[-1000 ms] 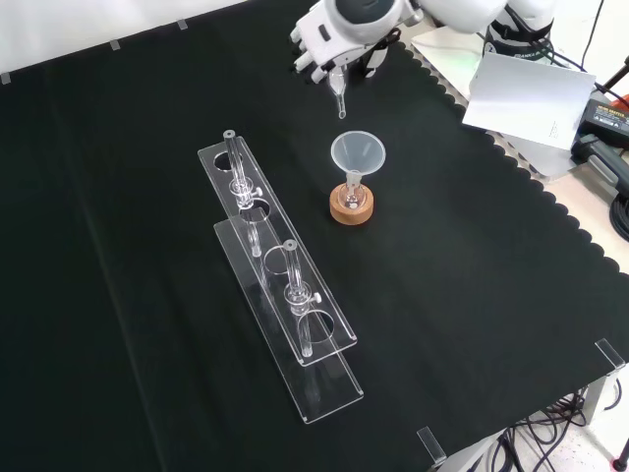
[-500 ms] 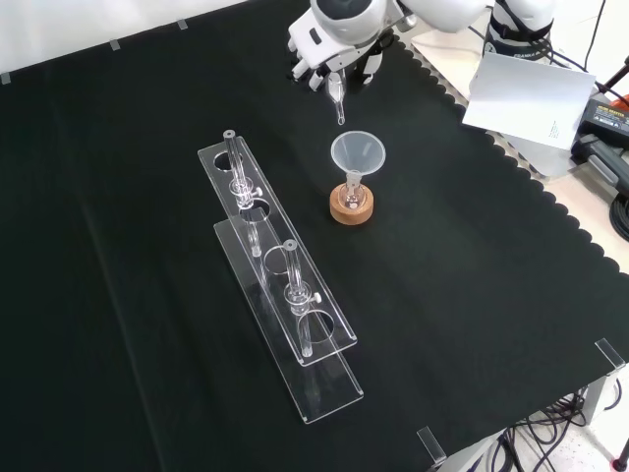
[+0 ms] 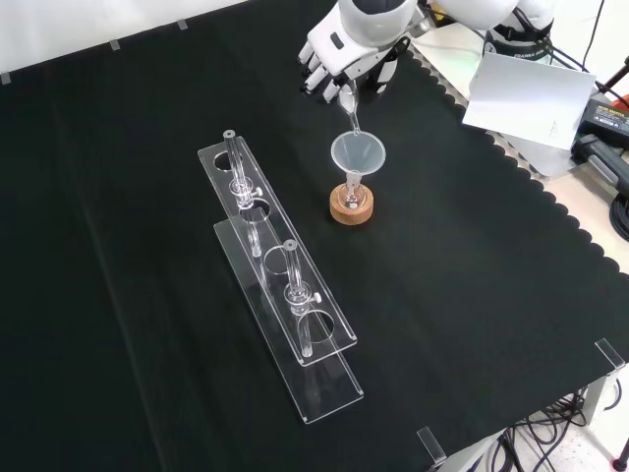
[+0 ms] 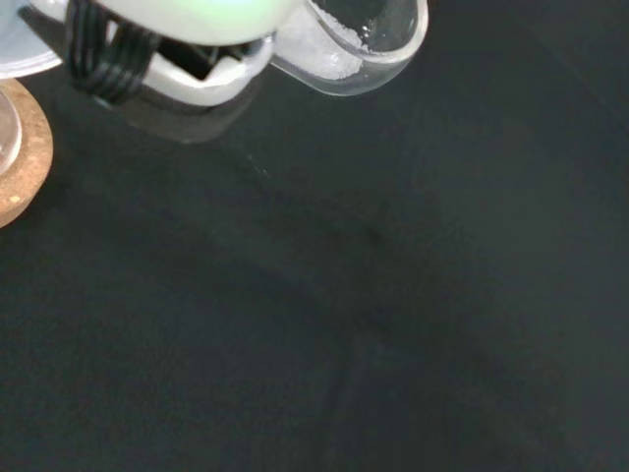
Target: Pour all the NaCl from the weighing funnel into the round-bottom flask.
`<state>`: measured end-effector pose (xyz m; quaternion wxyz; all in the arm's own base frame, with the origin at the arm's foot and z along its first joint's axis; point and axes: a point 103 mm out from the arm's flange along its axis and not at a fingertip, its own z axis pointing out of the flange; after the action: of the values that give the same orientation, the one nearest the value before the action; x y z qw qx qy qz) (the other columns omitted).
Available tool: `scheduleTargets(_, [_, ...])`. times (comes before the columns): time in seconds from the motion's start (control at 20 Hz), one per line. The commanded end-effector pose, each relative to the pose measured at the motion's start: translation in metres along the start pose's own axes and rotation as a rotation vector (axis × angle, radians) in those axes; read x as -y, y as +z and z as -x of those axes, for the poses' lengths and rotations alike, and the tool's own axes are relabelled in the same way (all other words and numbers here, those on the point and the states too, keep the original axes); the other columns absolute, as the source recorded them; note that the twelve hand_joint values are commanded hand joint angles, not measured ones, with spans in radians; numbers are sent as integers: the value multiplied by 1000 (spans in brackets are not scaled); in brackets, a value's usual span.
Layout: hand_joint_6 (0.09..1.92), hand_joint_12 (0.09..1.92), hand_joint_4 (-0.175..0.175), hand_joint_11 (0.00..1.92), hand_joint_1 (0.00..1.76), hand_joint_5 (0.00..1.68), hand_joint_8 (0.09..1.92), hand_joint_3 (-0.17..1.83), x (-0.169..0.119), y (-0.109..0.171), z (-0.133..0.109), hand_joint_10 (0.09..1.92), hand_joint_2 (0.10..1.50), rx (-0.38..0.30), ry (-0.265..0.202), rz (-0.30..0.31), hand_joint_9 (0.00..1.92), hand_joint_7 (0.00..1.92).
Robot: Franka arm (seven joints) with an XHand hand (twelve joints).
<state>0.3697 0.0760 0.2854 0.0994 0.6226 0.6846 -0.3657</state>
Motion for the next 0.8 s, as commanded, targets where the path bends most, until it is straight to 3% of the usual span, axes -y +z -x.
scheduleTargets(0.05, [532, 924, 175, 972, 1141, 1342, 612, 627, -4, 6, -2, 148, 647, 40, 12, -22, 1158, 749])
scheduleTargets(0.8, [536, 925, 175, 972, 1141, 1341, 614, 630, 1, -4, -12, 145, 646, 177, 21, 2, 1158, 748])
